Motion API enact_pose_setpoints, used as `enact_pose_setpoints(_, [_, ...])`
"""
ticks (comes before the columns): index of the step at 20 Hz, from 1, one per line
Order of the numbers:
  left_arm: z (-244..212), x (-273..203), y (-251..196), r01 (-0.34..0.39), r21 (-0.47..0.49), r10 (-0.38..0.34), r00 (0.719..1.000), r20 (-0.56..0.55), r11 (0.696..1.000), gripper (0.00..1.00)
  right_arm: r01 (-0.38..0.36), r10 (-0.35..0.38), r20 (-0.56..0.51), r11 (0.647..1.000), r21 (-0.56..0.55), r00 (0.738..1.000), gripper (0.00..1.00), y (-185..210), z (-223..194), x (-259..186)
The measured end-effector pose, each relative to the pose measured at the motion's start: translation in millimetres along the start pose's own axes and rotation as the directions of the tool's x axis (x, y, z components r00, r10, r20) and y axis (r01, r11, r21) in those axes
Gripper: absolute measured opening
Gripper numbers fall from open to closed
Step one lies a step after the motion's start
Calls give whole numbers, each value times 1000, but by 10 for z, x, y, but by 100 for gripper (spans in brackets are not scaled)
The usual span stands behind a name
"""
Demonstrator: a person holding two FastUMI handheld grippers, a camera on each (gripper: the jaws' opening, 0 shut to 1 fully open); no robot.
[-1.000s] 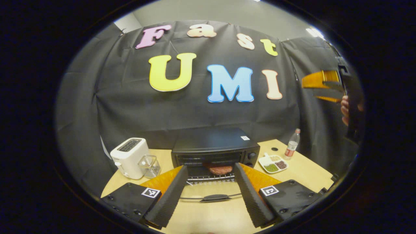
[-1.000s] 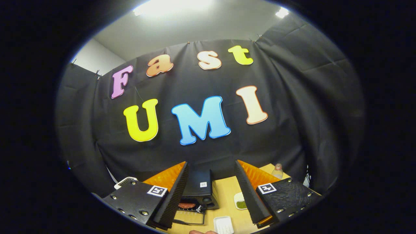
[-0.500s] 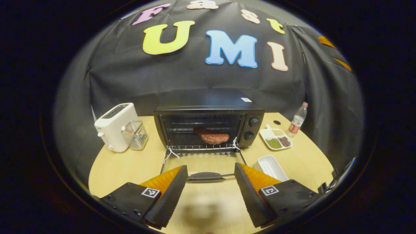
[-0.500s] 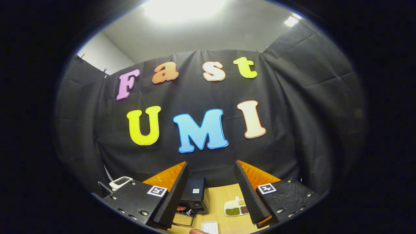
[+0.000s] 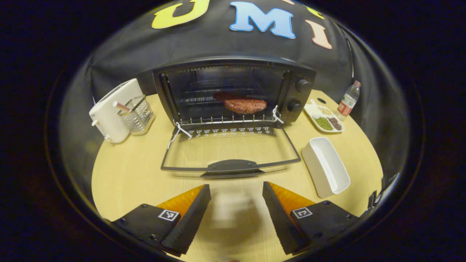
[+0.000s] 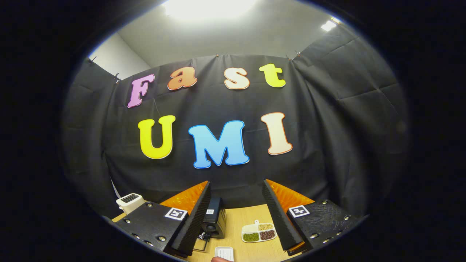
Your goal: Open the electric oven with the left hand, put the food in, and close the electric oven.
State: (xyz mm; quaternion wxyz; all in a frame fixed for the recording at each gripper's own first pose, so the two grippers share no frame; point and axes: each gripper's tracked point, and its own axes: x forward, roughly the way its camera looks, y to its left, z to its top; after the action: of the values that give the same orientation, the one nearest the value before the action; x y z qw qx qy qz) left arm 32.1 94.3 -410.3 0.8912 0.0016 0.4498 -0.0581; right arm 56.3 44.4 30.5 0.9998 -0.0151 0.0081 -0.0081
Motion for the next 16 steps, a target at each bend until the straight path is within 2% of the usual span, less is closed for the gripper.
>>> enact_pose_setpoints(3, [-39, 201, 18, -5, -13, 5, 999, -39, 1000, 100, 14, -14, -13, 1000, -12, 1000, 86, -84, -57, 22])
enact_pose_setpoints(4, [-46, 266, 13, -5, -16, 4, 999, -54, 1000, 97, 16, -16, -22, 1000, -19, 1000, 86, -98, -90, 15])
enact_pose_setpoints(5, [-64, 317, 12, -3, -17, 2, 998, -69, 1000, 100, 20, -21, -28, 999, -26, 999, 86, -116, -102, 5])
enact_pose_setpoints(6, [-79, 358, 15, -3, -14, 2, 996, -85, 1000, 97, 24, -25, -28, 999, -29, 999, 87, -129, -107, 3])
enact_pose_setpoints(7, [-85, 405, 17, -4, -16, 2, 995, -97, 1000, 100, 29, -30, -27, 999, -31, 999, 87, -140, -104, 15])
enact_pose_setpoints(8, [-84, 445, 18, -4, -20, 2, 994, -107, 1000, 96, 34, -35, -29, 999, -35, 999, 87, -159, -113, 18])
enact_pose_setpoints(11, [-97, 545, 32, -12, -47, 5, 990, -138, 999, 96, 43, -45, -32, 998, -47, 998, 87, -192, -113, 31])
enact_pose_setpoints(12, [-99, 560, 56, -23, -47, 16, 988, -151, 999, 92, 46, -47, -31, 998, -50, 998, 87, -203, -110, 33])
enact_pose_setpoints(13, [-97, 614, 70, -27, -23, 24, 988, -151, 999, 96, 47, -49, -31, 998, -52, 998, 87, -205, -103, 40])
enact_pose_setpoints(14, [-96, 612, 73, -30, -11, 27, 986, -165, 1000, 96, 47, -48, -31, 998, -52, 998, 87, -203, -112, 43])
enact_pose_setpoints(15, [-89, 605, 66, -30, -20, 26, 985, -172, 999, 92, 44, -46, -31, 998, -48, 998, 87, -190, -114, 51])
enact_pose_setpoints(16, [-87, 598, 57, -29, -27, 24, 984, -178, 999, 96, 40, -41, -33, 998, -43, 999, 87, -174, -118, 61])
